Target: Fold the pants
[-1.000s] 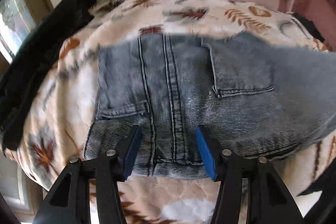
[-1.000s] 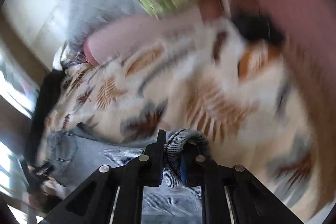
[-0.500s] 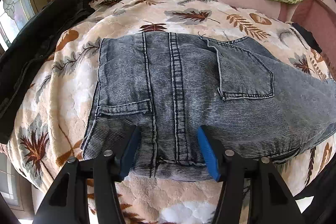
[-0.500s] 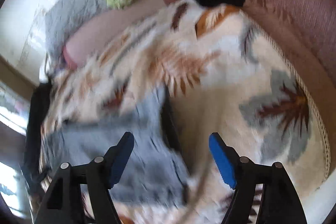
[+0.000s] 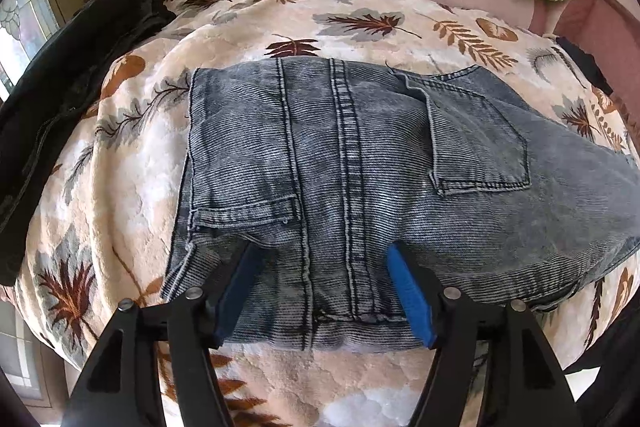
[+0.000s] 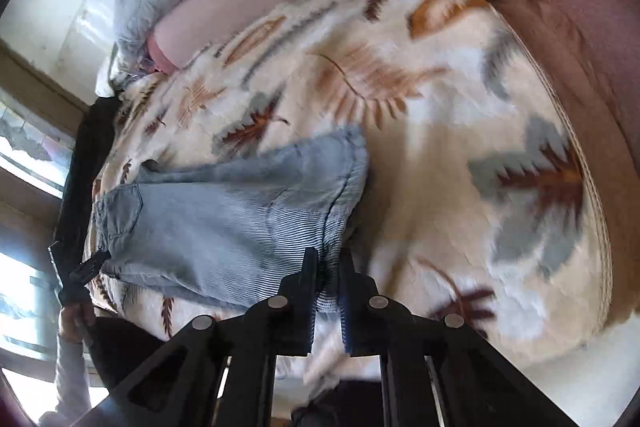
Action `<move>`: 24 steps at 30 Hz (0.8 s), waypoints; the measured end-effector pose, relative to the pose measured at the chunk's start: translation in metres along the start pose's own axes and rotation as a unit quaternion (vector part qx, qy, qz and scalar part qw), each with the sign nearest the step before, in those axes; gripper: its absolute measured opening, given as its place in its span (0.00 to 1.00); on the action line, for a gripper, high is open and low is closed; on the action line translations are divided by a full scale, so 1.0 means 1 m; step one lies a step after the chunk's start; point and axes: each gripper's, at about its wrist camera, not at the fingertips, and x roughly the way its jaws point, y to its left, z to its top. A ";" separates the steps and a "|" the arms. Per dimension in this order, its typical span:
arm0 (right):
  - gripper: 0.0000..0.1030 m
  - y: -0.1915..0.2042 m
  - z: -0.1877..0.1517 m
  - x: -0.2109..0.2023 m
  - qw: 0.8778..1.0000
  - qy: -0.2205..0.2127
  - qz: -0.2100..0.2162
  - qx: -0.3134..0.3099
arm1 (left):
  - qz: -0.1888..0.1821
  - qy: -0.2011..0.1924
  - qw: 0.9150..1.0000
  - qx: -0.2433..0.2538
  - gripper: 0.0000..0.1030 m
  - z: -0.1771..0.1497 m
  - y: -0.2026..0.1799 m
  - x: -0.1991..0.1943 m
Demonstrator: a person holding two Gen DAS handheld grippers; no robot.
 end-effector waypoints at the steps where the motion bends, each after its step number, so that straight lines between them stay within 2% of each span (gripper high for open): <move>1: 0.10 -0.005 -0.003 0.012 1.000 0.018 -0.006 0.004 | 0.000 0.002 1.000 -0.001 0.68 0.001 0.001 0.001; 2: 0.13 -0.011 -0.006 0.022 1.000 0.028 -0.007 0.010 | 0.000 0.003 1.000 -0.002 0.68 0.002 0.002 0.001; 4: 0.29 -0.019 -0.006 0.029 0.999 0.024 -0.009 0.030 | 0.001 0.007 1.000 -0.002 0.68 0.004 0.004 0.001; 5: 0.46 -0.018 -0.003 0.023 0.999 0.007 -0.008 0.033 | 0.002 0.010 1.000 -0.001 0.68 0.005 0.004 0.000; 6: 0.57 -0.017 0.001 0.011 0.999 -0.022 -0.005 0.038 | 0.006 0.015 1.000 -0.001 0.68 0.006 0.004 -0.001; 8: 0.61 -0.011 0.007 -0.008 0.998 -0.058 -0.009 0.035 | 0.017 0.015 1.000 -0.002 0.68 0.008 0.003 -0.010; 9: 0.64 -0.006 0.015 -0.019 0.996 -0.082 -0.015 0.034 | 0.020 0.006 1.000 -0.002 0.68 0.010 0.002 -0.018; 11: 0.70 -0.002 0.031 -0.022 0.994 -0.101 -0.016 0.037 | 0.016 -0.019 1.000 0.007 0.68 0.014 -0.003 -0.034; 13: 0.70 0.002 0.056 -0.009 0.994 -0.100 -0.025 0.035 | 0.018 -0.028 0.999 0.019 0.68 0.015 -0.010 -0.038; 14: 0.70 0.004 0.069 0.006 0.995 -0.093 -0.034 0.033 | 0.030 -0.020 0.999 0.032 0.68 0.014 -0.015 -0.032; 16: 0.70 0.008 0.088 0.036 0.996 -0.073 -0.043 0.034 | 0.059 0.021 0.997 0.053 0.69 0.010 -0.020 -0.008; 17: 0.56 0.010 0.094 0.047 0.997 -0.060 -0.040 0.030 | 0.061 0.031 0.996 0.054 0.70 0.006 -0.019 0.001; 18: 0.12 0.013 0.096 0.056 0.998 -0.048 -0.040 0.017 | 0.057 0.021 0.997 0.045 0.73 0.005 -0.016 0.002; 19: 0.12 0.023 0.098 0.060 0.997 -0.039 -0.062 -0.001 | 0.054 0.021 0.998 0.040 0.73 0.006 -0.013 0.001; 21: 0.11 0.040 0.098 0.052 0.993 -0.059 -0.093 -0.037 | 0.046 0.022 0.998 0.034 0.74 0.006 -0.008 0.001; 24: 0.11 0.040 0.103 0.041 0.986 -0.105 -0.123 -0.029 | 0.044 0.018 0.998 0.042 0.75 0.003 -0.005 0.004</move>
